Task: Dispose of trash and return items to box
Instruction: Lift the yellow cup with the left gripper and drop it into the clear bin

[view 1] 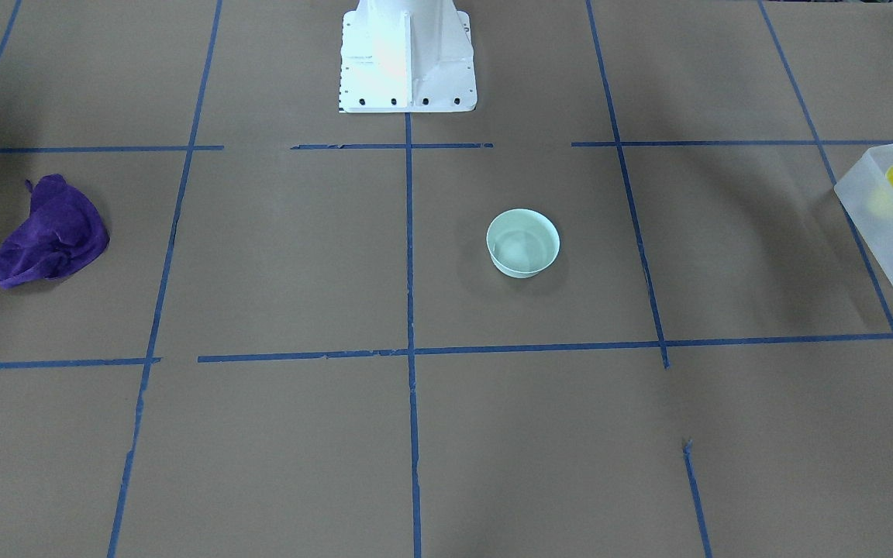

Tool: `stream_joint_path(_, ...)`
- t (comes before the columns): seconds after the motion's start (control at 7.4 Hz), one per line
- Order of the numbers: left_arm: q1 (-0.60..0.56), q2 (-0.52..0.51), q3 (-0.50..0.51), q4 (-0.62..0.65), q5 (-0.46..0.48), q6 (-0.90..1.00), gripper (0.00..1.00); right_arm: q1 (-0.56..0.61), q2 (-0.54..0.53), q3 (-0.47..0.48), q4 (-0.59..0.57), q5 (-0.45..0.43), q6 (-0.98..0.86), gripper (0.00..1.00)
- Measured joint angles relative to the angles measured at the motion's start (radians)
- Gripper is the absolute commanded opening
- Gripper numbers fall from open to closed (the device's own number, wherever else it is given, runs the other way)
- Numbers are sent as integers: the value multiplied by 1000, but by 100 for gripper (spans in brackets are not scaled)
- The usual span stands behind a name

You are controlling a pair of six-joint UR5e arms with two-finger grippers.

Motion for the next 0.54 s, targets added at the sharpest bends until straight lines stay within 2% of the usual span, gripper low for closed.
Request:
stream_joint_path(0.14, 2, 1, 0, -7, 1, 0, 100, 0, -1, 0, 13, 1, 0, 100)
stream_joint_path(0.54, 2, -23, -25, -3, 4, -13, 100, -10, -8, -4, 138, 2, -1, 100)
